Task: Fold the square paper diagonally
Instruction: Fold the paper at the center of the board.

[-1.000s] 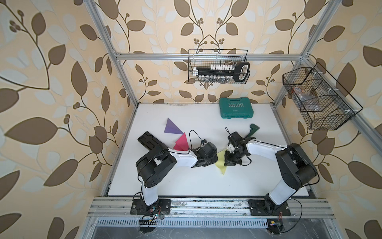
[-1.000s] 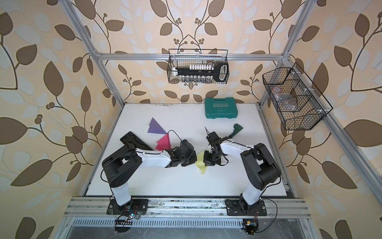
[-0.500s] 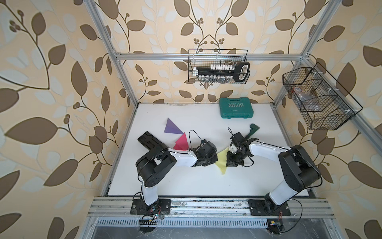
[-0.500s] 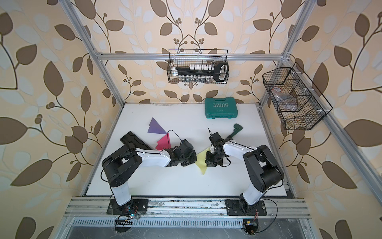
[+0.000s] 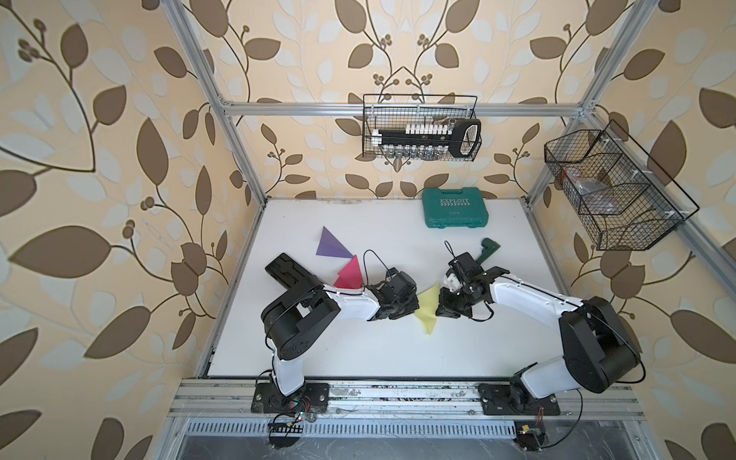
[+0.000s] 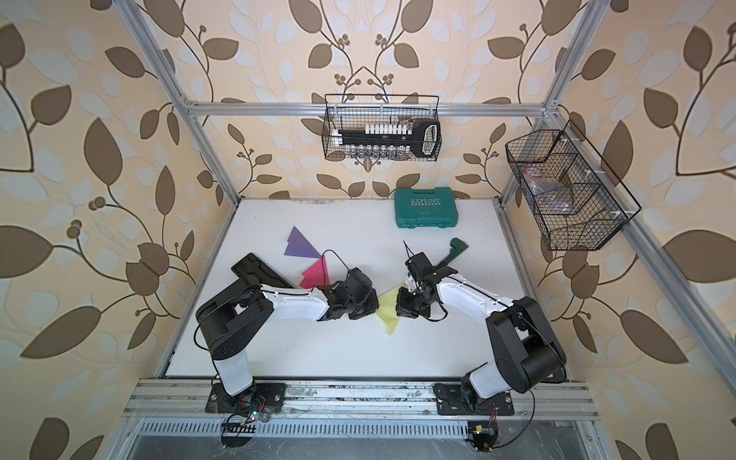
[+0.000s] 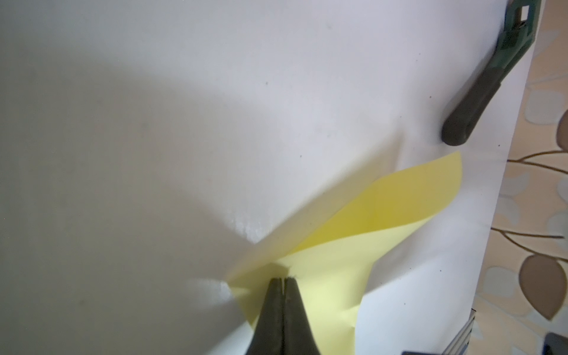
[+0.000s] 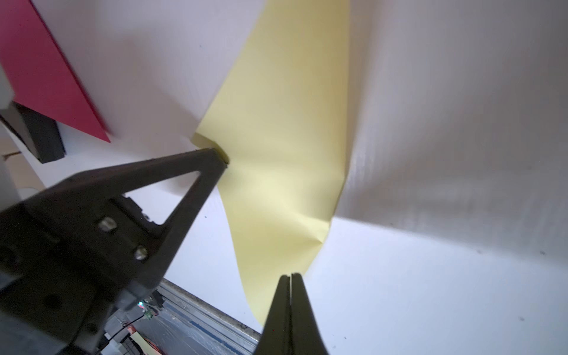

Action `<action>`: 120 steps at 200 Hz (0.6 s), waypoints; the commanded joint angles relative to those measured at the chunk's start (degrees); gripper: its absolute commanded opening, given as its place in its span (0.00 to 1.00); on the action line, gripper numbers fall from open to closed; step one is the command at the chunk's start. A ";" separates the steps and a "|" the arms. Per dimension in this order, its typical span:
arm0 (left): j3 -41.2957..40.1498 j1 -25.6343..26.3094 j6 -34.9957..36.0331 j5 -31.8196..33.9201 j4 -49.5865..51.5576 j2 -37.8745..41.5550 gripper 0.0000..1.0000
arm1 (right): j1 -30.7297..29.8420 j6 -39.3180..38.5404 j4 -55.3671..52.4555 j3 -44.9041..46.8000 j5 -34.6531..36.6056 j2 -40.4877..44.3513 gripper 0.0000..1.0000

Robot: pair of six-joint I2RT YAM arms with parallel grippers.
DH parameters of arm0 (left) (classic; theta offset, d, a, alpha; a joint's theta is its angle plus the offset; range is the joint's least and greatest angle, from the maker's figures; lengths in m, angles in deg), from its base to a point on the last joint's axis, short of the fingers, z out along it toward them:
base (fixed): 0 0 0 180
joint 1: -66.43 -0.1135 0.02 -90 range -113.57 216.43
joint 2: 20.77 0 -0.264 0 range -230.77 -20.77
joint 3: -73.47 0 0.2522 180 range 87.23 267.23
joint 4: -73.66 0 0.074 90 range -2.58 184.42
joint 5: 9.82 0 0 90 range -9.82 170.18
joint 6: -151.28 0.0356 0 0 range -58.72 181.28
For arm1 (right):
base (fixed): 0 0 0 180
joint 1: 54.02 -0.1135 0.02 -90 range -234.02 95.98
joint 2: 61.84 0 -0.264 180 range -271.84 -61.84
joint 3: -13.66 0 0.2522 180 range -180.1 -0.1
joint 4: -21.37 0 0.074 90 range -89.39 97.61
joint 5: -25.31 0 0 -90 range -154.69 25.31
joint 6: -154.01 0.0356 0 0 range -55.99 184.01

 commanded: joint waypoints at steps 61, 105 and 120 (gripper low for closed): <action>0.03 -0.54 1.38 -0.10 4.44 -2.35 0.00 | -2.77 2.95 3.38 -1.35 -1.91 -7.31 0.00; 0.18 -0.54 1.51 0.08 4.79 -2.40 0.00 | -3.77 1.25 0.52 1.16 -0.77 -7.10 0.00; 0.31 -0.54 1.55 0.16 4.90 -2.46 0.00 | -4.16 0.14 -0.67 2.12 -0.64 -6.74 0.00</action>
